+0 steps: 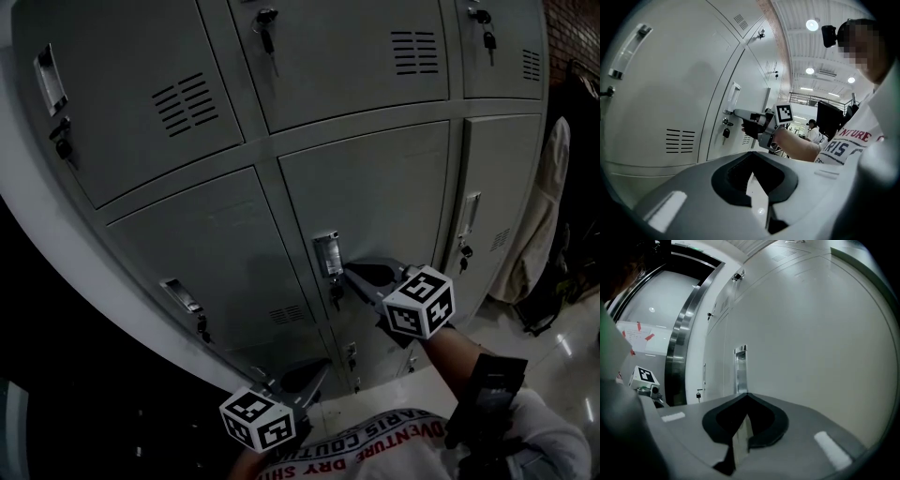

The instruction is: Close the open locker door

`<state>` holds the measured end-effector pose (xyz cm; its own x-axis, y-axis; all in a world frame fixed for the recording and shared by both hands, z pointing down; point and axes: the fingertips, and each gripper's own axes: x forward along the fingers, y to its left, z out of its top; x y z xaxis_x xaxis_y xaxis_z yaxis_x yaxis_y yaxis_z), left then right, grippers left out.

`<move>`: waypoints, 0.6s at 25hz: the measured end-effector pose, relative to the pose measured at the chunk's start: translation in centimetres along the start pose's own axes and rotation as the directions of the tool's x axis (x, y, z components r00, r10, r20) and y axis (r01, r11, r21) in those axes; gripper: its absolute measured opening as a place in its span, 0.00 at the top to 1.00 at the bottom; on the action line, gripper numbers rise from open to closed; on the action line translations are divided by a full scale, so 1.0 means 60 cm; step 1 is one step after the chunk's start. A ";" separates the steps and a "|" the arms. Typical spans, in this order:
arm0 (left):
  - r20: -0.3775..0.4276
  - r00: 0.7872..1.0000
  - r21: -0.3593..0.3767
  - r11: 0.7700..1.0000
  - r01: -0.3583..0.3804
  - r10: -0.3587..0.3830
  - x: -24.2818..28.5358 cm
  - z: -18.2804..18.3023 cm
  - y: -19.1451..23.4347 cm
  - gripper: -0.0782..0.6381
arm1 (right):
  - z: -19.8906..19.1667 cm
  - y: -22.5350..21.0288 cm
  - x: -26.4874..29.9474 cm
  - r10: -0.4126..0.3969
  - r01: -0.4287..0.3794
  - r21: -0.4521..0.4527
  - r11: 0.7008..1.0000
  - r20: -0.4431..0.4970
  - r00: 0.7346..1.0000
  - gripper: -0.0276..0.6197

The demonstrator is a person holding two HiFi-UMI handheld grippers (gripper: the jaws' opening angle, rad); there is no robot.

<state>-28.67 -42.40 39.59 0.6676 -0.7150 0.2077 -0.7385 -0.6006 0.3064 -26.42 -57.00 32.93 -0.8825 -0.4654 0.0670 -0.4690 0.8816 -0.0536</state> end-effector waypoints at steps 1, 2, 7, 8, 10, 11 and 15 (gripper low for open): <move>-0.002 1.000 -0.008 1.000 -0.004 0.004 -0.001 -0.005 -0.004 0.88 | -0.002 0.001 -0.003 0.001 -0.001 0.004 1.000 0.001 1.000 0.97; -0.005 1.000 -0.015 1.000 -0.009 0.009 -0.003 -0.010 -0.009 0.88 | -0.004 0.004 -0.009 0.005 -0.005 0.008 1.000 0.003 1.000 0.97; -0.009 0.999 -0.038 0.998 -0.050 0.049 -0.020 -0.035 -0.051 0.88 | -0.040 0.051 -0.078 0.053 -0.052 0.055 0.997 -0.018 0.998 0.97; -0.005 0.998 -0.039 0.998 -0.056 0.055 -0.024 -0.039 -0.065 0.88 | -0.054 0.065 -0.101 0.066 -0.064 0.072 0.995 -0.031 0.997 0.97; 0.007 0.998 -0.033 0.998 -0.062 0.063 -0.030 -0.044 -0.102 0.88 | -0.087 0.097 -0.156 0.095 -0.088 0.105 0.991 -0.064 0.993 0.97; 0.013 0.998 -0.024 0.998 -0.065 0.065 -0.032 -0.047 -0.125 0.88 | -0.104 0.115 -0.189 0.111 -0.101 0.116 0.988 -0.083 0.990 0.97; 0.015 0.998 0.032 0.998 -0.062 0.062 -0.042 -0.089 -0.252 0.88 | -0.167 0.217 -0.354 0.195 -0.174 0.136 0.975 -0.160 0.968 0.97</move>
<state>-18.70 -29.62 39.39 0.6190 -0.7562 0.2121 -0.7814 -0.5659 0.2629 -13.43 -34.86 40.82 -0.9400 -0.2659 0.2137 -0.3084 0.9301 -0.1994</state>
